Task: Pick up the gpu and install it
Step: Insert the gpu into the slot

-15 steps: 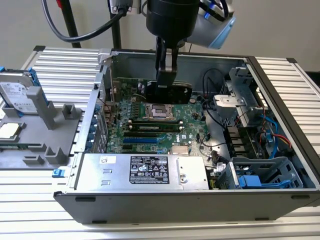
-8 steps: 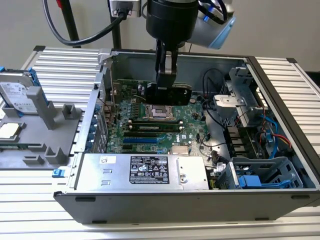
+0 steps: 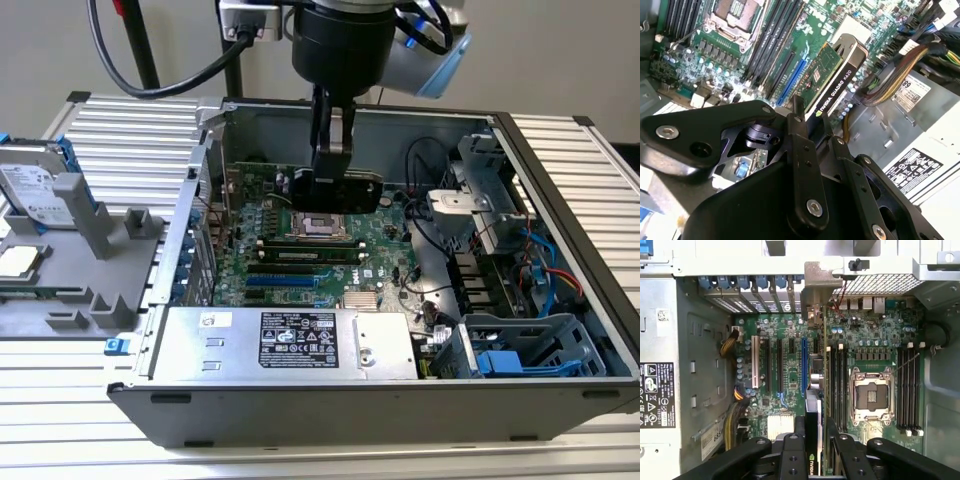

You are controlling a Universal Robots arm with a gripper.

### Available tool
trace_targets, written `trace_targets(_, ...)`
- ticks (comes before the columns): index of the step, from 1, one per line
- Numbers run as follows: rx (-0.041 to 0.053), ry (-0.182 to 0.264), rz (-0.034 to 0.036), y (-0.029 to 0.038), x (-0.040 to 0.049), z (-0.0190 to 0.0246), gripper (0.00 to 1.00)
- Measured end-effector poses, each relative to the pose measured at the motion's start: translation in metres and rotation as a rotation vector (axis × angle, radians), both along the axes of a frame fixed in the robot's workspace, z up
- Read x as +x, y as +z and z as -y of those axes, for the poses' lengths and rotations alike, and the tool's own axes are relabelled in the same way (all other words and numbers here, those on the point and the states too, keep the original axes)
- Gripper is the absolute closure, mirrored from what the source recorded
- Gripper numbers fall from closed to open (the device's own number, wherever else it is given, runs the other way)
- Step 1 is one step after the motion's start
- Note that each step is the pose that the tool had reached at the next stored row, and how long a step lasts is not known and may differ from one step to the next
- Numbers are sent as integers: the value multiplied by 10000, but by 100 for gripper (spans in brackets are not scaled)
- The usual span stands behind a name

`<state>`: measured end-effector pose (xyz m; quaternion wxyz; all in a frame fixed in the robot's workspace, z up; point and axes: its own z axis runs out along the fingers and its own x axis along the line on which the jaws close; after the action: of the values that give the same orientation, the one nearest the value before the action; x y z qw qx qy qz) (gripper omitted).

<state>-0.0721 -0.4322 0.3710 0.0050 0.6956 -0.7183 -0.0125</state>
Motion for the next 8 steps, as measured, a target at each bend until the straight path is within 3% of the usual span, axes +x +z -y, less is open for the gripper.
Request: trace_targets(8,0,0,47,-53,0,0,100)
